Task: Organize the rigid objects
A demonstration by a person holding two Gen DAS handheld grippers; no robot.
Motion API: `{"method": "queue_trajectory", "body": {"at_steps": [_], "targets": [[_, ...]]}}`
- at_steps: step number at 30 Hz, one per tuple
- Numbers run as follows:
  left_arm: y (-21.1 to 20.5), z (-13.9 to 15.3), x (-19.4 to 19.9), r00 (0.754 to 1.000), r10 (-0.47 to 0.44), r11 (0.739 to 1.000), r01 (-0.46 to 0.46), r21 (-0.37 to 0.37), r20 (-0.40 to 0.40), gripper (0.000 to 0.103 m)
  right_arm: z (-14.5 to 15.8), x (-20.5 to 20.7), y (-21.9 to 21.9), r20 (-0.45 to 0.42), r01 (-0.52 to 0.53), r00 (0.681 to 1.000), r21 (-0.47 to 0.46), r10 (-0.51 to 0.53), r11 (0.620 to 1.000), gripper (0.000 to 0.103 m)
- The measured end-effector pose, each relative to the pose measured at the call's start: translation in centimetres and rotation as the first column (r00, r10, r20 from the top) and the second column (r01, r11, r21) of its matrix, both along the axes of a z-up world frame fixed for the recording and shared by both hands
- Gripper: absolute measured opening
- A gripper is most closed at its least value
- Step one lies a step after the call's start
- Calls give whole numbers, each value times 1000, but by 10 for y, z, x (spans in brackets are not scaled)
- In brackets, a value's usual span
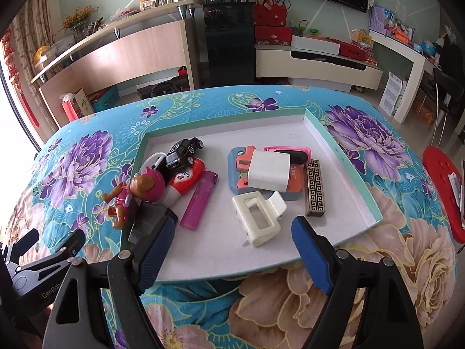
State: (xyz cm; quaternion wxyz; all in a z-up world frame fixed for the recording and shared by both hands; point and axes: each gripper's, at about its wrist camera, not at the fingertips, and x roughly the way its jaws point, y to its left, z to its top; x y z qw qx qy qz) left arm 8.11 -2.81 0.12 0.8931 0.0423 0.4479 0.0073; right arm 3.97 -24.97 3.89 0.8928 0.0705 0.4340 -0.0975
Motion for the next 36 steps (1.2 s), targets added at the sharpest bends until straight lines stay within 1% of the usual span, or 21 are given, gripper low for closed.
{"method": "queue_trajectory", "body": {"at_steps": [3, 9, 18, 26, 32, 36], "targets": [[2, 2, -12, 1000, -5, 1000, 5, 12, 6, 103, 3, -12, 4, 5, -10, 1000, 3, 10, 1000, 83], [4, 12, -34, 999, -25, 1000, 25, 11, 33, 103, 4, -32, 9, 8, -18, 1000, -14, 18, 1000, 83], [9, 9, -59, 998, -54, 998, 54, 24, 8, 103, -8, -62, 7, -36, 6, 999, -16, -6, 1000, 83], [12, 6, -72, 998, -66, 998, 66, 12, -6, 103, -8, -74, 14, -10, -6, 1000, -8, 6, 1000, 83], [12, -2, -75, 998, -63, 998, 63, 17, -10, 103, -16, -76, 21, 2, -25, 1000, -7, 25, 1000, 83], [11, -2, -76, 998, -65, 998, 65, 24, -2, 103, -21, -76, 22, -2, -27, 1000, -10, 27, 1000, 83]]}}
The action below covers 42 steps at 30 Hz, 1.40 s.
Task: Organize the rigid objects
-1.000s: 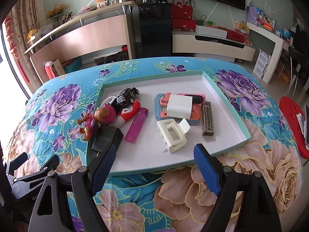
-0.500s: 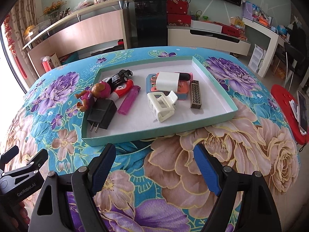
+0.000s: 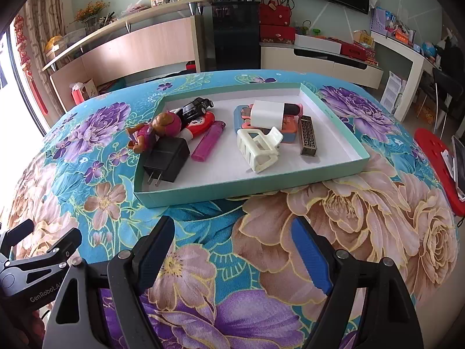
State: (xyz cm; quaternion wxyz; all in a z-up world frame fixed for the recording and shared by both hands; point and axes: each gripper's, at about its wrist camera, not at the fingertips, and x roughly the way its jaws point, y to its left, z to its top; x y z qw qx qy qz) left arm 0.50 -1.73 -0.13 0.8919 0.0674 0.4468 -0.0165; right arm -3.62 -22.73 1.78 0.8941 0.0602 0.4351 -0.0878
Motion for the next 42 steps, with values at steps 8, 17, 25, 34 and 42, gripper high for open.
{"method": "queue_trajectory", "body": {"at_steps": [8, 17, 25, 34, 42], "targets": [[-2, 0, -3, 1000, -8, 1000, 8, 4, 15, 103, -5, 0, -6, -5, 28, 1000, 18, -28, 999, 83], [-1, -2, -3, 1000, -14, 1000, 14, -20, 10, 103, -5, -2, -6, 5, 23, 1000, 21, -24, 1000, 83], [7, 4, -7, 999, 19, 999, -17, -48, 47, 103, -1, -7, -8, 42, 41, 998, 21, -41, 999, 83], [3, 10, -14, 995, 13, 1000, -11, -25, 97, 103, 4, -11, -4, 74, 29, 997, 2, -30, 1000, 83], [0, 13, -18, 993, 2, 1000, -1, -12, 117, 103, 5, -11, 0, 74, 24, 997, -20, -23, 999, 83]]}}
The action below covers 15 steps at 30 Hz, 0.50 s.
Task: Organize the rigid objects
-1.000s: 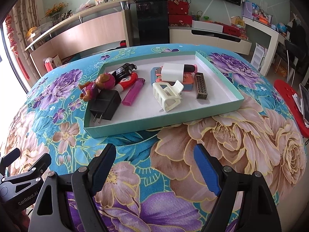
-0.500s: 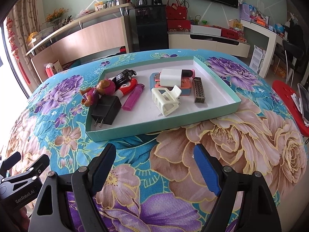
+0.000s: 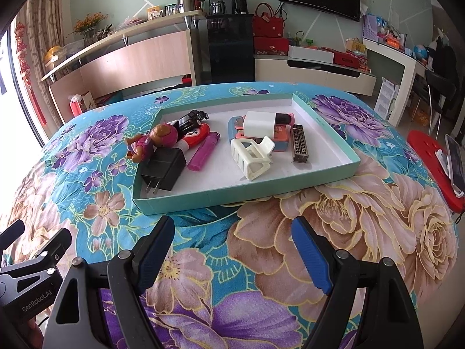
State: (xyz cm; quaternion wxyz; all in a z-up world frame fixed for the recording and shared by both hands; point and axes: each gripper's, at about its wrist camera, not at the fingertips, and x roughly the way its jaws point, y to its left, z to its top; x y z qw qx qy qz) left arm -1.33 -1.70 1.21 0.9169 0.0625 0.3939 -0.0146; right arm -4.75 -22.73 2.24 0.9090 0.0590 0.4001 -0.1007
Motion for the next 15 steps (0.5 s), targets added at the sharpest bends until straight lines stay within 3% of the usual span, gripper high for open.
{"method": "queue_trajectory", "body": {"at_steps": [15], "targets": [[-4, 3, -4, 1000, -14, 1000, 14, 12, 24, 103, 1, 0, 9, -6, -13, 1000, -47, 13, 999, 83]]}}
